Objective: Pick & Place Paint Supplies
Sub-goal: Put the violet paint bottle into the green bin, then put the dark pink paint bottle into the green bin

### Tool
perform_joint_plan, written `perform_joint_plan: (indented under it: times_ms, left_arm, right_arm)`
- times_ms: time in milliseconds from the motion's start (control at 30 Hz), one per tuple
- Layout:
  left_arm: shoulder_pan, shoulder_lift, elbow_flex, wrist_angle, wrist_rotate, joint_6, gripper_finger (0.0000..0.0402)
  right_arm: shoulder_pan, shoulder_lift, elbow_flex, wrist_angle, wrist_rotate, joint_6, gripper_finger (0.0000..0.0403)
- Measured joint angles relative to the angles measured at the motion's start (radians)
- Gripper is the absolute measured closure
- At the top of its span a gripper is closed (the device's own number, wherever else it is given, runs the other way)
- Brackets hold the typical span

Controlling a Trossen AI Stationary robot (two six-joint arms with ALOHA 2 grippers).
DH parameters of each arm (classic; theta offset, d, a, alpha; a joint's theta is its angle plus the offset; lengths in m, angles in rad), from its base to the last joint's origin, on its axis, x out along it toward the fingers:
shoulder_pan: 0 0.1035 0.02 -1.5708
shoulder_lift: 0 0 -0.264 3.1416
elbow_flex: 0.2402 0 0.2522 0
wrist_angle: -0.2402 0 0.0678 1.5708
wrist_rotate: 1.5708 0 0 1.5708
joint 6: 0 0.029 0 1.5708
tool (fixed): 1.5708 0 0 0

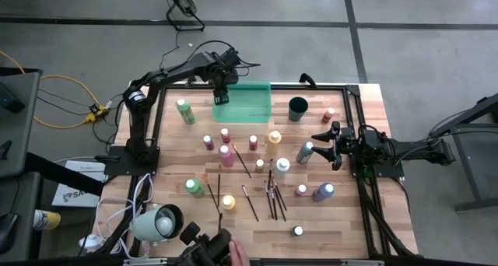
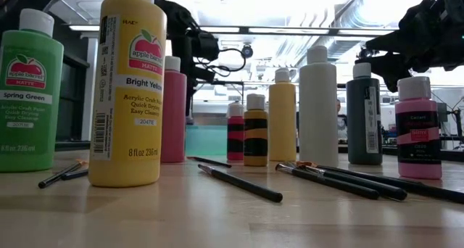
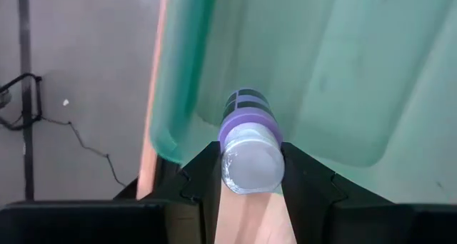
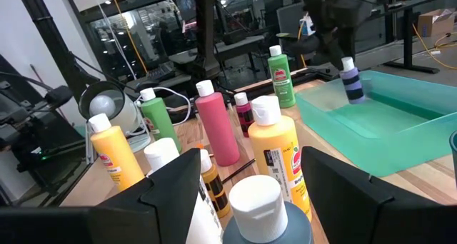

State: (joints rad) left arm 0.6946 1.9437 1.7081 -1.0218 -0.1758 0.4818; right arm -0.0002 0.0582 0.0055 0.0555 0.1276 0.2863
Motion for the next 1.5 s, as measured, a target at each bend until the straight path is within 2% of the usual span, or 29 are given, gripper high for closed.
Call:
perform_joint_plan:
  times_ms: [600,800,933,1300,1500]
  left_arm:
    - [0.032,0.042,0.001,0.028,-0.017,-0.046,0.0284]
    - [0.032,0.048,-0.003,0.022,-0.017,-0.042,0.0212]
    - [0.032,0.047,-0.003,0.025,-0.033,-0.04,0.0189]
    - [0.032,0.047,0.077,-0.012,-0.078,0.01,0.0193]
    - [0.013,0.021,0.129,-0.088,-0.082,0.012,0.0193]
  right_arm:
    - [0.0,0.0,0.0,0.0,0.001,0.0,0.0166]
    - [0.0,0.0,0.0,0.0,0.0,0.0,0.0166]
    - [0.0,0.0,0.0,0.0,0.0,0.0,0.0166]
    - [0.0,0.0,0.0,0.0,0.0,0.0,0.0166]
    - [0.0,0.0,0.0,0.0,0.0,0.0,0.0166]
